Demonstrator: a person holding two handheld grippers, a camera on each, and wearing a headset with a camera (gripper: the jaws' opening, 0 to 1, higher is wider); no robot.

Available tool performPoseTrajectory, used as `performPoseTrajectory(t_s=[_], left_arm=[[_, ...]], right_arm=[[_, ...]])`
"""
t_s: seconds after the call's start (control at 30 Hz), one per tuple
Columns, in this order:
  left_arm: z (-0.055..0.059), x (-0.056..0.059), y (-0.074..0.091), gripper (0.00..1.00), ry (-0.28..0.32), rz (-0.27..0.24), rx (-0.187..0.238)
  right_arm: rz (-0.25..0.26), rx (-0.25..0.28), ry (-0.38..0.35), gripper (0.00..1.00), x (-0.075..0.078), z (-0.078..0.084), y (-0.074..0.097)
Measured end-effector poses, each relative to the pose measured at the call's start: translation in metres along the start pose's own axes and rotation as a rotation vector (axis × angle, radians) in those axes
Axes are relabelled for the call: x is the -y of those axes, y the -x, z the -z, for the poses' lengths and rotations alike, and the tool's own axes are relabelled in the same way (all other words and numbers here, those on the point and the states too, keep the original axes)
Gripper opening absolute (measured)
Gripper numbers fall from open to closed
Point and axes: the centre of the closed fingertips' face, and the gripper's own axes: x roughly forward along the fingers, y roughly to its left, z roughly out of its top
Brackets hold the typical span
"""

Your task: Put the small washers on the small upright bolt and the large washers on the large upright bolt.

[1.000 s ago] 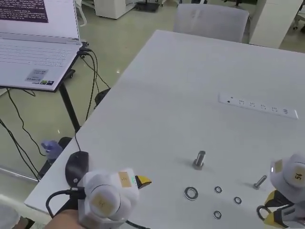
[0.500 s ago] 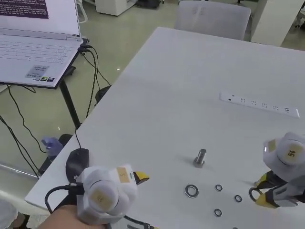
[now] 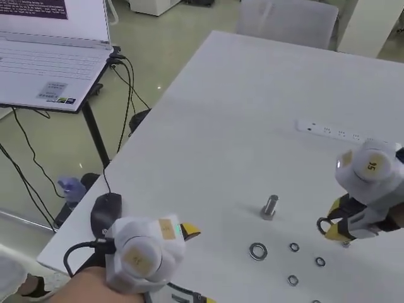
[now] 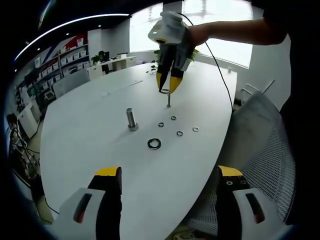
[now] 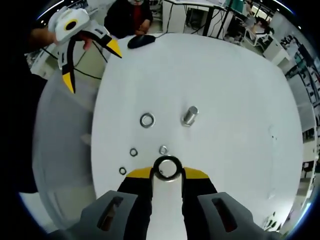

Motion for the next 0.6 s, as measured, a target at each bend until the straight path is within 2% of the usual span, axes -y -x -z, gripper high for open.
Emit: performPoseTrajectory(t_s=[0.23,0.6], left_arm=[[0.004,0.0,0.002,0.77,-0.001,0.006,-0.002],[0.006,-0.004,0.006,0.77,-0.006,0.007,-0.008]], right_arm=[[0.005,0.012,0.011,0.21,0.008,-0.02,0.0],[0.004,0.025,0.029,0.21,0.02,-0.048,-0.01]])
